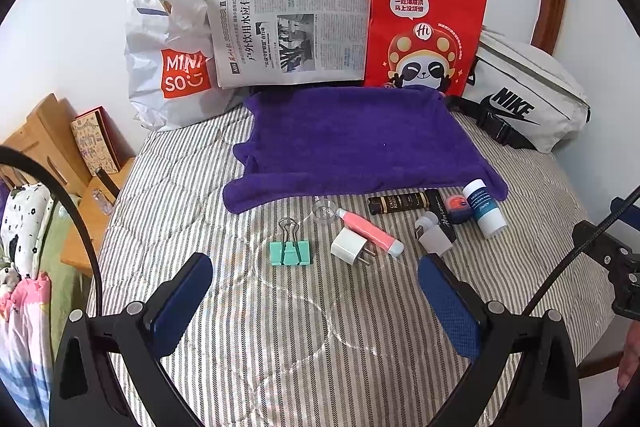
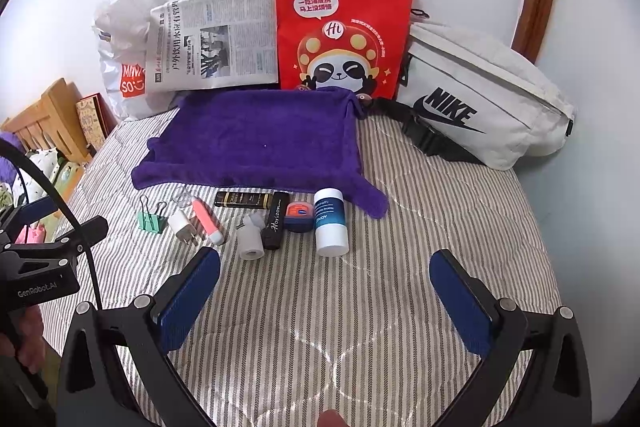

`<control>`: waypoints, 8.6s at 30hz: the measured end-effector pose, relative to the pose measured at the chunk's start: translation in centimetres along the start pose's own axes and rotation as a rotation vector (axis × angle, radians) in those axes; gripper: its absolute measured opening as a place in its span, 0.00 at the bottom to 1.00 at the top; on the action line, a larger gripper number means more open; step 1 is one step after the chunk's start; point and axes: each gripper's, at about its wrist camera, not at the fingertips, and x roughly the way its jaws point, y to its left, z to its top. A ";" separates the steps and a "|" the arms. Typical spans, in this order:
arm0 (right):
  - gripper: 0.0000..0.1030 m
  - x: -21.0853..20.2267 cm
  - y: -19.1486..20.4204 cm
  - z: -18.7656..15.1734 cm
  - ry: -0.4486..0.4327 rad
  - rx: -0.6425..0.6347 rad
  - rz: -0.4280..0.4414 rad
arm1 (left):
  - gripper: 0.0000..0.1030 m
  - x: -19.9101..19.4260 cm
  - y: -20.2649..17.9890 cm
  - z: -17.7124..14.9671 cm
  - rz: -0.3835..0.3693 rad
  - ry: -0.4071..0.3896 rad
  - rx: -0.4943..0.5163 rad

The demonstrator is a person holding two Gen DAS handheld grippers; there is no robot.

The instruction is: Organize rigid objects

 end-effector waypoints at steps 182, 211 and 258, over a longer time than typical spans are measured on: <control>0.35 29.5 4.6 14.5 0.191 -0.175 0.131 | 0.38 26.7 5.6 15.1 -0.153 0.135 -0.041; 0.44 30.5 2.8 16.5 0.208 -0.190 0.160 | 0.40 29.9 1.7 16.8 -0.031 0.200 0.107; 0.67 12.0 -3.9 -1.2 0.188 0.005 0.115 | 0.56 16.4 -4.0 0.2 -0.183 0.094 0.403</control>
